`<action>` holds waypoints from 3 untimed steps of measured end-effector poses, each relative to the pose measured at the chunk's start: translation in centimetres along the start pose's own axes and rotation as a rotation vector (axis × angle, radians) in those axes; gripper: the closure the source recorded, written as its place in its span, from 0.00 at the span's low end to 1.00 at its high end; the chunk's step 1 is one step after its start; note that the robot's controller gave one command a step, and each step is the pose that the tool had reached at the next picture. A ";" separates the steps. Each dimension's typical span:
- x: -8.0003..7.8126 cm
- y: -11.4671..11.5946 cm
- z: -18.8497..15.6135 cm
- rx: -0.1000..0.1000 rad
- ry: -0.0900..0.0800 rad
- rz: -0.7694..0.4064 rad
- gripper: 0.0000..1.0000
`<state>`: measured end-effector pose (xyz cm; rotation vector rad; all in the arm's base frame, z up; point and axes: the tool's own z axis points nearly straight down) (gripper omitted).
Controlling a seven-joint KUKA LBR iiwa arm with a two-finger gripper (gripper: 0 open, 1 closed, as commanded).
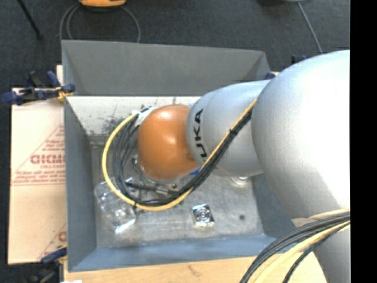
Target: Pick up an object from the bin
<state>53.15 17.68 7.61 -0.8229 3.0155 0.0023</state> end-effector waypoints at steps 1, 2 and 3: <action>0.3 0.0 0.3 0.000 0.009 0.004 0.00; 0.0 0.1 0.0 -0.001 0.001 0.001 1.00; 0.3 0.0 0.3 -0.001 0.010 0.004 0.00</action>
Offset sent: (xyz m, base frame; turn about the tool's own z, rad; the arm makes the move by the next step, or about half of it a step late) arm 0.0000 0.0000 0.0000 0.0000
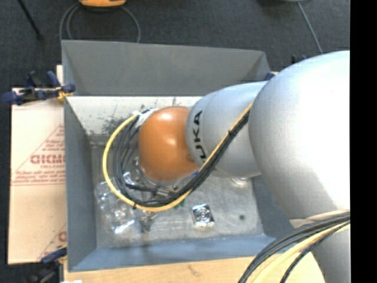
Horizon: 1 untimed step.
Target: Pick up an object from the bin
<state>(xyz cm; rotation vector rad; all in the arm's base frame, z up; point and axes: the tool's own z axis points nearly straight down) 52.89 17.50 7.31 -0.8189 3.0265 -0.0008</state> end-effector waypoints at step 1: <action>-0.3 0.1 -0.3 -0.001 -0.009 -0.002 1.00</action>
Offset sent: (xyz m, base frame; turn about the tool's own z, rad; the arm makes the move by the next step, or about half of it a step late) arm 0.0000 0.0000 0.0000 0.0000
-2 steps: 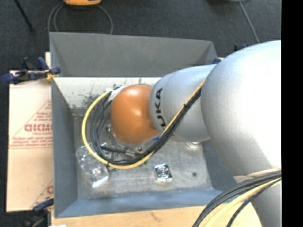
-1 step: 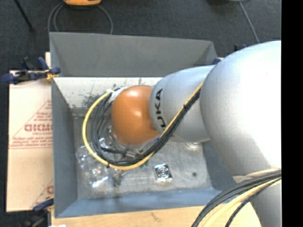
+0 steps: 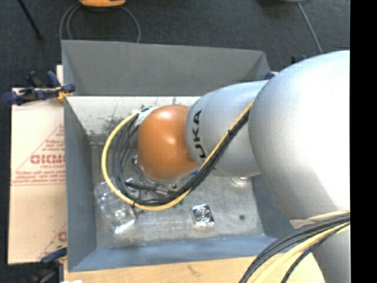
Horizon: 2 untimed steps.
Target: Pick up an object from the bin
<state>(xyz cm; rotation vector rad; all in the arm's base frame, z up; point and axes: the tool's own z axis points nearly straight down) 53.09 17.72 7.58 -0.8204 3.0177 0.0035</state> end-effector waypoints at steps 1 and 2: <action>0.3 -0.1 0.3 0.001 0.008 0.002 0.00; 0.0 0.0 0.0 0.000 0.001 0.001 1.00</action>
Offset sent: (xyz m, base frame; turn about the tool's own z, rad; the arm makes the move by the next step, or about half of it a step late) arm 0.0000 0.0000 0.0000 0.0000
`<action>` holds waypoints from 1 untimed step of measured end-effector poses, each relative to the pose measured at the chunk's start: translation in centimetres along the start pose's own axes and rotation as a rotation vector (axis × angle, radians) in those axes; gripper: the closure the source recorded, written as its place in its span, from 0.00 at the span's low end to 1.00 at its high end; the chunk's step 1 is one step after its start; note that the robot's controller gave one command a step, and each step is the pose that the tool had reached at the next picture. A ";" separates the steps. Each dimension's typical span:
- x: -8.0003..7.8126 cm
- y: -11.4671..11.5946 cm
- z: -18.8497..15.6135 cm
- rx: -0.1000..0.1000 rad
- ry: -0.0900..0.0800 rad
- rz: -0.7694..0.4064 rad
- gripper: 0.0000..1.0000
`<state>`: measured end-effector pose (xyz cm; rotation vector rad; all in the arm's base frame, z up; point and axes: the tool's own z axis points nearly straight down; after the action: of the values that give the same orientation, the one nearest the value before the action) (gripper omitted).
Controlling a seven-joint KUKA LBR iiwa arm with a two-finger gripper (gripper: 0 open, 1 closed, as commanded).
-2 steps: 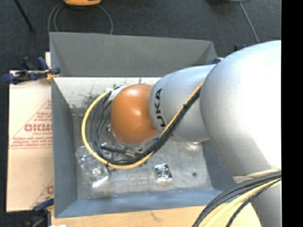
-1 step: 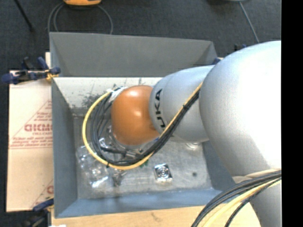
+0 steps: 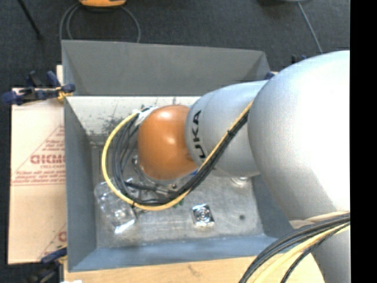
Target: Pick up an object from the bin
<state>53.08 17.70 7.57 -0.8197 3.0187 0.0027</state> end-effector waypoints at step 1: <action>-1.7 -0.8 -14.3 0.002 0.001 -0.016 1.00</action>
Offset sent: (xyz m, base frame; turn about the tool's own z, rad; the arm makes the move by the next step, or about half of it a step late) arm 0.0134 0.0012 0.1370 -0.0200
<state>54.76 17.80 21.84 -0.8439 3.0125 -0.0005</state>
